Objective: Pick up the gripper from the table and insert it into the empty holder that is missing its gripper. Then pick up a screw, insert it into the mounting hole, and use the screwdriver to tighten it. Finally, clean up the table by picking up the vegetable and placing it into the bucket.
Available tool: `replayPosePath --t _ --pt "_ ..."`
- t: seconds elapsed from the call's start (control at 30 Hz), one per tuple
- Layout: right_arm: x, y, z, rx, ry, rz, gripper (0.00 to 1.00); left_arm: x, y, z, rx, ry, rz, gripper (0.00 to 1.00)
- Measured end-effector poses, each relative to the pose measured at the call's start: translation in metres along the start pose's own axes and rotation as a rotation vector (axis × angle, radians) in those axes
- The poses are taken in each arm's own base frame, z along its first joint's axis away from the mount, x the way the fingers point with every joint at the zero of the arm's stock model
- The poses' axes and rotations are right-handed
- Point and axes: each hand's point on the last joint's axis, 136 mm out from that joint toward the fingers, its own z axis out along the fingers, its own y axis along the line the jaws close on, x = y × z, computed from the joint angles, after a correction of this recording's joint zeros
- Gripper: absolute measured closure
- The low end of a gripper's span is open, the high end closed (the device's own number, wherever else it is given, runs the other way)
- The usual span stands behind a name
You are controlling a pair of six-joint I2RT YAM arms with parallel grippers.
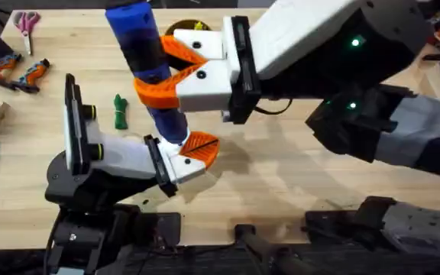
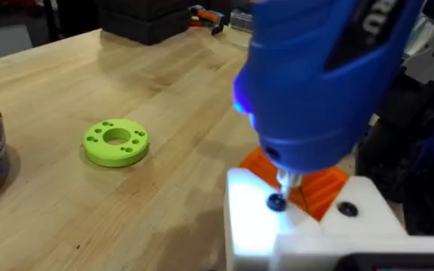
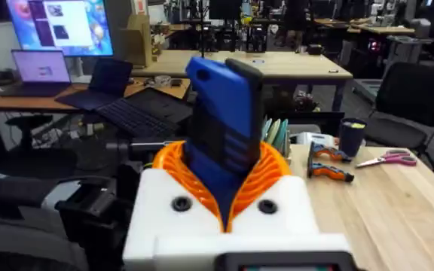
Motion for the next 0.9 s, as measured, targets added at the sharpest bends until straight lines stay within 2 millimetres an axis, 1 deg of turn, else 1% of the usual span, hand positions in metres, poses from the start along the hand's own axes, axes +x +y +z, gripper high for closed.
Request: replayPosePath --t 0.53,0.73,0.9 --pt "0.0002 -0.0002 0.0001 0.0 0.0 -0.025 0.973 0.0 0.0 0.0 0.0 0.0 0.0 0.995" --pt "0.0074 -0.0033 0.0019 0.002 0.012 -0.012 0.973 0.0 0.0001 0.0 -0.001 0.0 -0.001 0.995" --pt "0.007 -0.0034 0.0022 0.001 0.012 -0.012 0.973 0.0 0.0003 0.0 -0.002 0.0 0.0 0.995"
